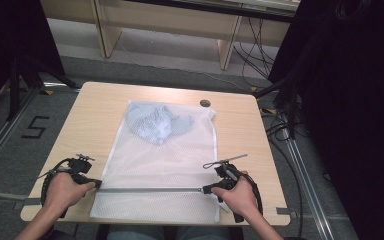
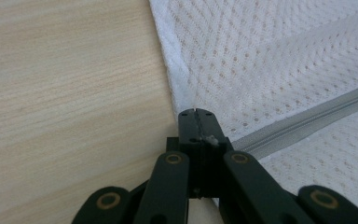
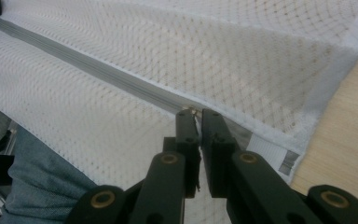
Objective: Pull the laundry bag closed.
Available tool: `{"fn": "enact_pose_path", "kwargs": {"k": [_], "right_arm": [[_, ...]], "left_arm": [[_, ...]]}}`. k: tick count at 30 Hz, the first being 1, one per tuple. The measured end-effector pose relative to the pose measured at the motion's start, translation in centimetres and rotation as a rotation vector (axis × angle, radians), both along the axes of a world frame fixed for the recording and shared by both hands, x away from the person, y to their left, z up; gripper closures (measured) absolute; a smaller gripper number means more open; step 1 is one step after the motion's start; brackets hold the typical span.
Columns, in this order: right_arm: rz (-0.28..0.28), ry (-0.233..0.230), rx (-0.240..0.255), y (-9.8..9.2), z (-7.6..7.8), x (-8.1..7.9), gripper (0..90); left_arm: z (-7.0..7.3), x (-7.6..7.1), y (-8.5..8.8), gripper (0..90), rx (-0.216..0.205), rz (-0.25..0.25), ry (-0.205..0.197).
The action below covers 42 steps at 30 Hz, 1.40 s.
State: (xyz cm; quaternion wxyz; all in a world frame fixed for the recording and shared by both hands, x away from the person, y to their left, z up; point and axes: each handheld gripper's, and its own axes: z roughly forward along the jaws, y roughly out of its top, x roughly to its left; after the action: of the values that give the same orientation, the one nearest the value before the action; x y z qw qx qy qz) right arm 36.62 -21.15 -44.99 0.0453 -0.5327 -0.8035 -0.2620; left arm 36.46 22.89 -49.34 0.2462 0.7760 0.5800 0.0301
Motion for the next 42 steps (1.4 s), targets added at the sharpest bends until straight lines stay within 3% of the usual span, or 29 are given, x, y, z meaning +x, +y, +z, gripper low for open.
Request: {"fn": "enact_pose_path", "kwargs": {"k": [38, 40, 41, 42], "right_arm": [[-0.031, 0.021, 0.004, -2.1, -0.3, 0.2, 86.9], [-0.036, 0.029, 0.013, -2.2, -0.3, 0.1, 86.9], [-0.052, 0.055, 0.011, -2.2, -0.2, 0.1, 86.9], [-0.042, 0.021, 0.008, -2.4, -0.4, 0.1, 86.8]], "left_arm": [[0.0, 0.0, 0.0, 89.9, 0.001, -0.004, 0.0], [0.0, 0.0, 0.0, 89.9, 0.001, -0.003, -0.001], [0.0, 0.0, 0.0, 89.9, 0.002, -0.003, -0.001], [0.0, 0.0, 0.0, 89.9, 0.002, -0.003, -0.001]]}}
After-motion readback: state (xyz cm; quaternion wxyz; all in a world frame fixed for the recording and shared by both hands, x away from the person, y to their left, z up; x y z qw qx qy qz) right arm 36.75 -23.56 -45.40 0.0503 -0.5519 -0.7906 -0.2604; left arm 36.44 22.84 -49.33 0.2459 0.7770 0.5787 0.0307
